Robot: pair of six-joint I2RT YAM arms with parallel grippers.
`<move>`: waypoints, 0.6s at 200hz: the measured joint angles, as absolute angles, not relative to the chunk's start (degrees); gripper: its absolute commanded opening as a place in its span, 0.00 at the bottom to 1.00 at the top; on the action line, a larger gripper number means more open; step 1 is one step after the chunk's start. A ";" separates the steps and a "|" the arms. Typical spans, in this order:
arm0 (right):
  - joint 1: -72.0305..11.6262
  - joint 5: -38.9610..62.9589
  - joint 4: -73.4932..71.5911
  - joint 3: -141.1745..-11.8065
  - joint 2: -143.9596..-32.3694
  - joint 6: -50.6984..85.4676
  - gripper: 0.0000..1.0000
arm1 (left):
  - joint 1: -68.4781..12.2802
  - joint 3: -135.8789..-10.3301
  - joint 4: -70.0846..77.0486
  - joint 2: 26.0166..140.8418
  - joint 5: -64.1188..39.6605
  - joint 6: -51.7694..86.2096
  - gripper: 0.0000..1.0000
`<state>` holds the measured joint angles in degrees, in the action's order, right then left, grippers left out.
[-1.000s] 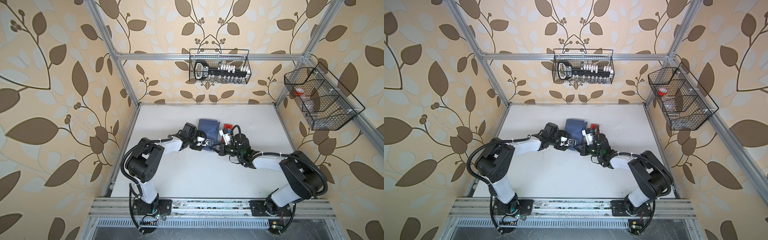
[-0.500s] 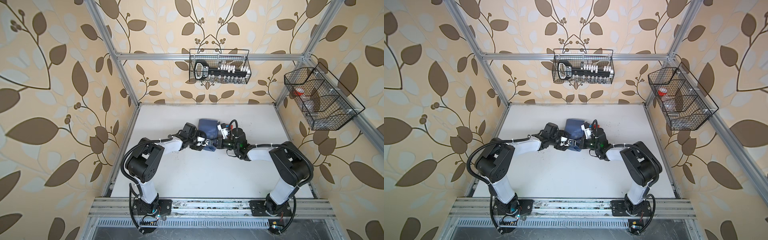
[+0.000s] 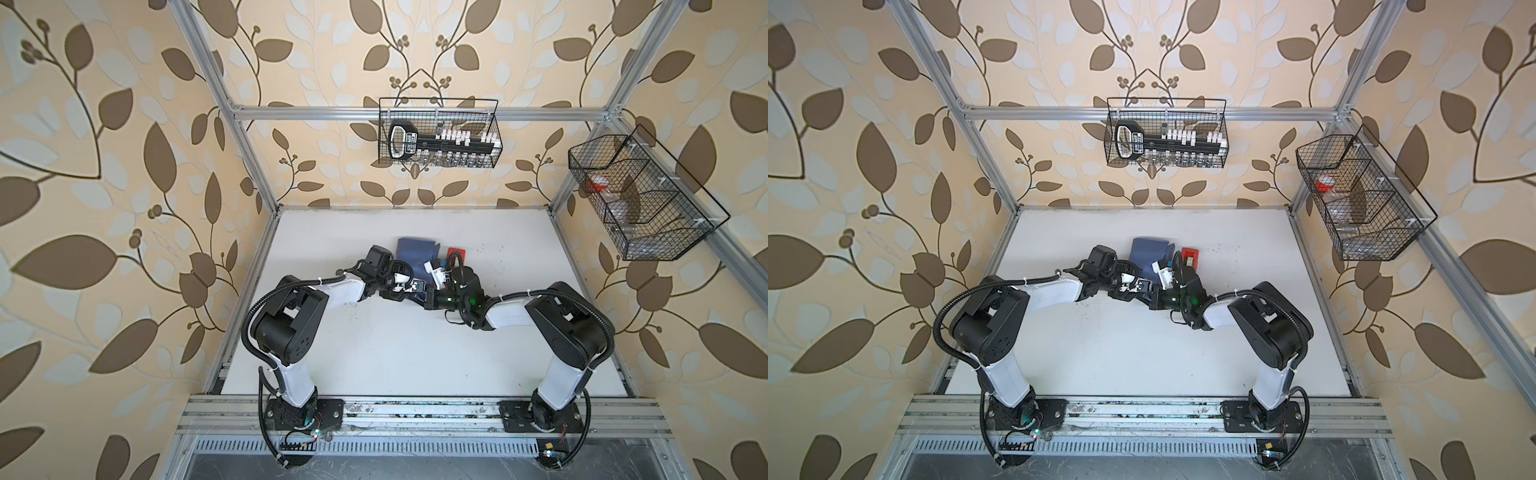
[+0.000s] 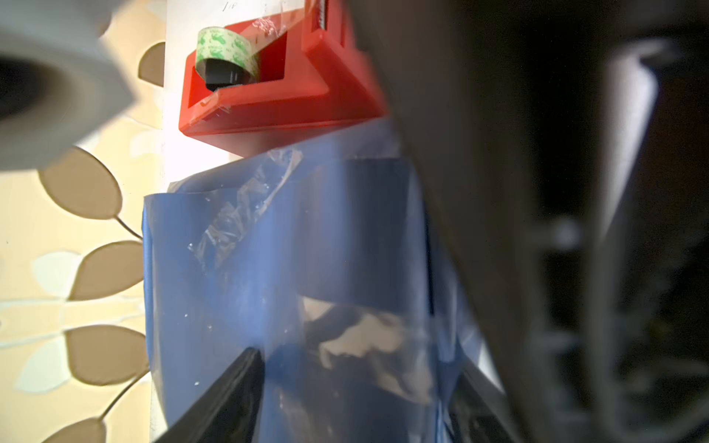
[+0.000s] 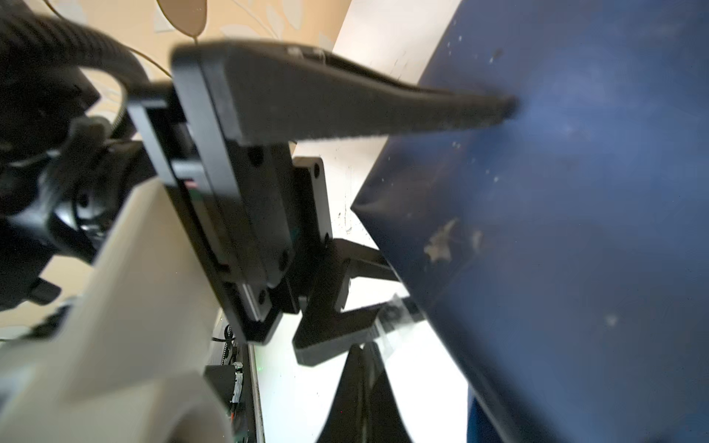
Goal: Wrap a gift box in wrapping paper
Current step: Wrap the gift box with the wrapping paper.
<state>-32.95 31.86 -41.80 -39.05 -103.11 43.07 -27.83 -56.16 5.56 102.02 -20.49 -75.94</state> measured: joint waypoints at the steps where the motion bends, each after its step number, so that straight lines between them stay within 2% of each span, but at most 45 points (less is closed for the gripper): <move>1: -32.97 31.83 -41.82 -39.00 -103.13 43.13 0.00 | -27.83 -56.16 5.56 102.02 -20.49 -75.94 0.74; 89: -34.39 27.73 -41.89 -38.15 -103.35 44.88 0.00 | -27.83 -56.16 5.54 102.02 -20.51 -75.92 0.75; 120: -34.41 25.43 -41.69 -37.89 -103.90 45.80 0.09 | -27.83 -56.16 5.56 102.02 -20.49 -75.92 0.75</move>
